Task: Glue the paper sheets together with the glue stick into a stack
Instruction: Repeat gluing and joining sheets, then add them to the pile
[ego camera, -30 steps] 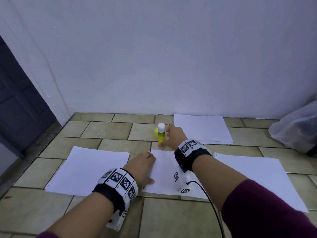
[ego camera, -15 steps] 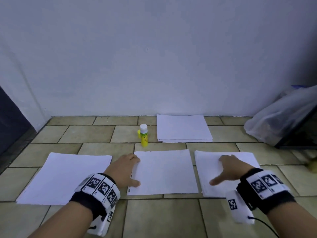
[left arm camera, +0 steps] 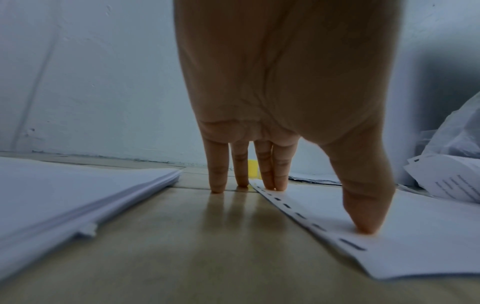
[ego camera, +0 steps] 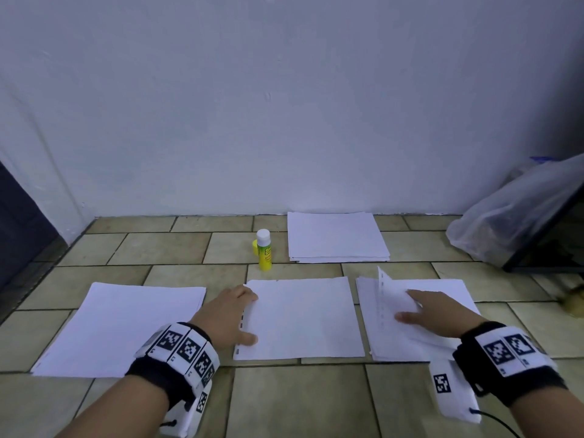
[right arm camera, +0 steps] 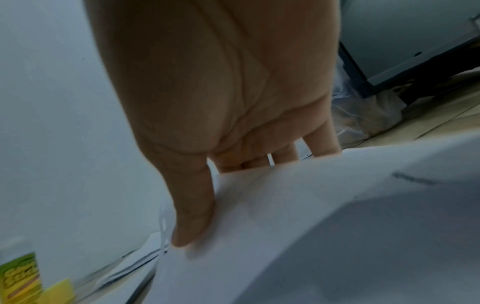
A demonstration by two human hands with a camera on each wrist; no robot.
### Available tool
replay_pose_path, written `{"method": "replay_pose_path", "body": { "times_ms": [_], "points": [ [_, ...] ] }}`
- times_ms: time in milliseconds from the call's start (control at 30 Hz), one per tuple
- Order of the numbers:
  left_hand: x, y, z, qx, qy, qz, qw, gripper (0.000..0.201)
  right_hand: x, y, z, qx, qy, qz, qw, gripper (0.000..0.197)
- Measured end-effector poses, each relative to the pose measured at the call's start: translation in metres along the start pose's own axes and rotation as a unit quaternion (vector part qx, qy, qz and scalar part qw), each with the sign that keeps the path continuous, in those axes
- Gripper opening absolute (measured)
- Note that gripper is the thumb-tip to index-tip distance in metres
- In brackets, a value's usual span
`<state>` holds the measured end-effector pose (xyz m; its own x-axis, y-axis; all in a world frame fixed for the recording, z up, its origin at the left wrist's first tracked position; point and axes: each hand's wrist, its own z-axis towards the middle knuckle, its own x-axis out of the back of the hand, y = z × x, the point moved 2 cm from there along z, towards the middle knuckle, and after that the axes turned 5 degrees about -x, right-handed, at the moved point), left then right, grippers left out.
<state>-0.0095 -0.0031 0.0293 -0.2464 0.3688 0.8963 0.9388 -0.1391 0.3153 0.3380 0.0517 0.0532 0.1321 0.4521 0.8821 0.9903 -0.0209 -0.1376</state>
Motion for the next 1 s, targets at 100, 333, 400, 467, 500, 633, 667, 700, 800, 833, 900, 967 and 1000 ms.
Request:
{"method": "replay_pose_path", "body": {
  "times_ms": [100, 333, 400, 467, 500, 633, 667, 700, 800, 833, 900, 967, 1000],
  "points": [
    [-0.001, 0.0, -0.001, -0.001, -0.001, 0.0, 1.0, 0.079, 0.0, 0.003, 0.0, -0.006, -0.01, 0.006, 1.0, 0.056],
    [-0.001, -0.001, -0.001, -0.005, -0.006, 0.0, 1.0, 0.079, 0.031, -0.013, -0.02, -0.005, 0.068, 0.069, 0.995, 0.032],
    [-0.001, -0.001, -0.001, -0.007, -0.011, 0.007, 1.0, 0.08, 0.044, -0.038, -0.038, 0.029, 0.11, 0.09, 0.989, 0.033],
    [-0.002, -0.002, -0.001, -0.011, -0.015, 0.018, 1.0, 0.083, 0.044, -0.075, -0.053, 0.083, 0.116, 0.099, 0.985, 0.034],
    [-0.003, -0.002, -0.002, -0.011, -0.016, 0.021, 1.0, 0.084, 0.037, -0.094, -0.056, 0.113, 0.103, 0.1, 0.983, 0.034],
    [-0.005, -0.002, -0.005, -0.009, -0.012, 0.018, 1.0, 0.084, -0.014, -0.158, -0.04, 0.156, 0.013, 0.055, 0.986, 0.04],
    [-0.006, -0.002, -0.006, -0.008, -0.012, 0.018, 1.0, 0.084, -0.025, -0.167, -0.033, 0.148, 0.002, 0.039, 0.988, 0.044],
    [-0.006, -0.002, -0.006, -0.007, -0.011, 0.017, 1.0, 0.083, -0.035, -0.173, -0.026, 0.139, -0.003, 0.028, 0.99, 0.048],
    [-0.008, -0.002, -0.006, -0.008, -0.005, 0.011, 1.0, 0.084, -0.053, -0.182, -0.013, 0.112, -0.014, 0.048, 0.992, 0.062],
    [-0.009, -0.002, -0.006, -0.009, -0.003, 0.008, 1.0, 0.085, -0.056, -0.182, -0.011, 0.108, -0.018, 0.063, 0.992, 0.064],
    [-0.009, -0.003, -0.006, -0.011, -0.003, 0.003, 1.0, 0.084, -0.059, -0.182, -0.009, 0.106, -0.018, 0.089, 0.99, 0.065],
    [-0.01, -0.004, -0.006, -0.013, -0.007, -0.001, 1.0, 0.083, -0.06, -0.18, -0.006, 0.105, -0.011, 0.102, 0.989, 0.066],
    [-0.01, -0.005, -0.006, -0.014, -0.008, -0.003, 1.0, 0.082, -0.061, -0.18, -0.004, 0.104, -0.008, 0.103, 0.989, 0.067]
  ]
}}
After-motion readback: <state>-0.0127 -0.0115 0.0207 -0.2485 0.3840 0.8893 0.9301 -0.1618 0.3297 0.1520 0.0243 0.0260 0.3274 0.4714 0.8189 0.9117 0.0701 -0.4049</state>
